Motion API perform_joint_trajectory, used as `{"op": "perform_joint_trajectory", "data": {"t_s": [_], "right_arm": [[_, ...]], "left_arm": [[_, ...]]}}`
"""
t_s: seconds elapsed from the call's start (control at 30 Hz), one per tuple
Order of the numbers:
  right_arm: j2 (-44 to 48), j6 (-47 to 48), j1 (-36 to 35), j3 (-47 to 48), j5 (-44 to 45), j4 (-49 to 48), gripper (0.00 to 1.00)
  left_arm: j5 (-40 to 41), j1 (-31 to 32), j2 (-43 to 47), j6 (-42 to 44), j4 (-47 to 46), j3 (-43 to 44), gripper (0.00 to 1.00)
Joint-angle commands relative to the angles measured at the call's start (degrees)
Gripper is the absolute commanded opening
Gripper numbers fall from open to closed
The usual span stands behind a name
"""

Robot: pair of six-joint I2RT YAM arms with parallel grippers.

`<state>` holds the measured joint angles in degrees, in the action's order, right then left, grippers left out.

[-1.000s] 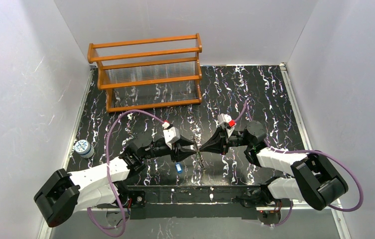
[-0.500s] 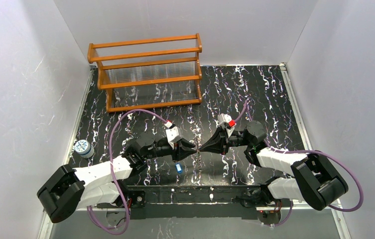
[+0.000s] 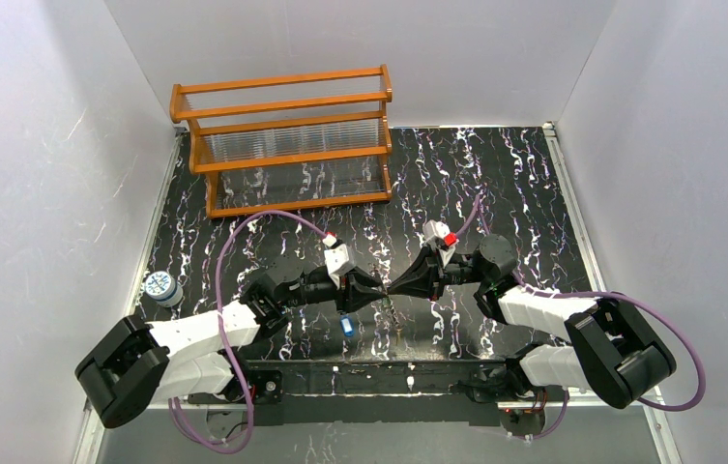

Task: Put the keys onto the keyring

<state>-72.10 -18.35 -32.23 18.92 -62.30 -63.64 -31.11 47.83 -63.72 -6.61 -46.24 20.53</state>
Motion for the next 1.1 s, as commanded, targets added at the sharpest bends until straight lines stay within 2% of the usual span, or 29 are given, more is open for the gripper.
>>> {"op": "perform_joint_trajectory", "data": {"t_s": [0.0,0.2,0.37,0.43,0.5,0.7,0.83,0.87,0.97,1.07], "right_arm": [[0.6,-0.4,-0.1,0.9,-0.2,-4.0,0.01],[0.3,-0.4,-0.2,1.1,-0.1,-4.0,0.01],[0.3,-0.3,-0.2,1.3,0.0,-3.7,0.01],[0.3,-0.3,-0.2,1.2,0.1,-3.6,0.01],[0.3,-0.2,-0.2,1.2,0.2,-3.6,0.01],[0.3,-0.2,-0.2,1.3,0.3,-3.3,0.01],[0.4,0.0,-0.2,1.9,0.1,-2.1,0.01],[0.4,0.0,-0.2,2.1,0.0,-1.6,0.07],[1.2,0.9,-0.2,2.4,0.9,0.0,0.31],[2.7,2.6,-0.2,2.6,2.1,2.0,0.48]], "left_arm": [[-0.7,0.4,0.1,-0.2,-1.8,2.1,0.30],[-0.8,0.5,-0.1,-0.3,-2.2,2.5,0.25],[-0.7,0.5,-0.1,-0.9,-2.2,2.5,0.33],[-0.7,0.6,0.0,-1.1,-2.2,2.4,0.33],[-0.6,0.6,0.2,-1.0,-2.3,2.3,0.29],[-0.4,0.6,-0.1,-1.1,-2.2,2.2,0.00],[0.3,0.6,-0.1,-1.2,-0.4,2.9,0.00],[0.8,0.6,0.1,-0.8,1.1,3.3,0.00],[1.9,0.6,1.1,2.2,8.2,5.5,0.00],[3.4,0.6,2.2,6.2,17.4,8.6,0.00]]}}
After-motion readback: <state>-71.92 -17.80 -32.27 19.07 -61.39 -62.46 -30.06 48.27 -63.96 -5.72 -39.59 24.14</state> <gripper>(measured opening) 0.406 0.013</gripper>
